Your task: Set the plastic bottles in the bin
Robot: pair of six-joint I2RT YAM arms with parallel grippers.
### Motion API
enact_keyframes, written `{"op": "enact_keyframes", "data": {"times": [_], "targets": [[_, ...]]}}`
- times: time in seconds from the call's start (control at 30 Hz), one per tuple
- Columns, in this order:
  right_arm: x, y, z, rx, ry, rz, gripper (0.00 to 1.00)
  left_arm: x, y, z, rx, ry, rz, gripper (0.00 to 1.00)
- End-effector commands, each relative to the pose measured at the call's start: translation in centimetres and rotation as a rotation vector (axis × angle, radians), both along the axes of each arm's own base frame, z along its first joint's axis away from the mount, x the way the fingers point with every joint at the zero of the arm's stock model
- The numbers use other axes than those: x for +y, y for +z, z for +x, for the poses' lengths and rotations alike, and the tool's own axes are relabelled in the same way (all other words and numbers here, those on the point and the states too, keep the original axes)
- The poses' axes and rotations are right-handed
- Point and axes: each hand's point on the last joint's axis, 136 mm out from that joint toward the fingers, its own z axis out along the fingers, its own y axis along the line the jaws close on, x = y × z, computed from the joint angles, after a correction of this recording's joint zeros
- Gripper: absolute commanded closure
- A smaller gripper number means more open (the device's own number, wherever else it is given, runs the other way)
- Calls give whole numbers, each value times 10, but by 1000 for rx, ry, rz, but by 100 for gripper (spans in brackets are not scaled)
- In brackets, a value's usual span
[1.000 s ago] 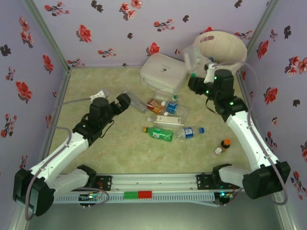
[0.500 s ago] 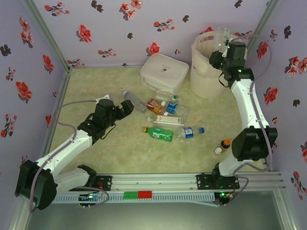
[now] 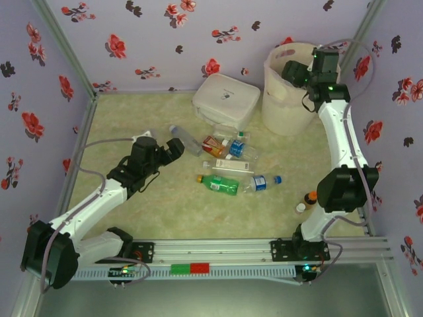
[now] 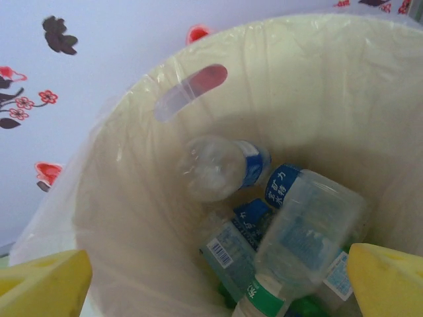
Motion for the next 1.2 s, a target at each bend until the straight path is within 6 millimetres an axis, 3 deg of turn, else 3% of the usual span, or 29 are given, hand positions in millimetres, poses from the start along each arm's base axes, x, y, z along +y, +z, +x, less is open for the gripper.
{"op": "enact_keyframes", "data": {"times": [0.0,0.13,0.3,0.47,0.63,0.97,1.17], "targets": [[1,52,-23,-115,16,11,0,-4,10,5,-15,-14,0,0],[18,69,-56,-182,88,66,0,-7,11,10,-13,-14,1,0],[47,64,-107,-221,191,153,0,-12,13,17,0,-18,-3,0],[89,24,-154,-175,310,165,0,-15,7,21,28,-16,11,0],[126,-27,-184,-81,413,203,0,-17,-12,29,81,5,29,0],[180,-123,-204,49,490,257,0,-27,-50,68,163,115,34,0],[197,-153,-209,118,510,228,0,-28,-72,98,204,207,96,0]]}}
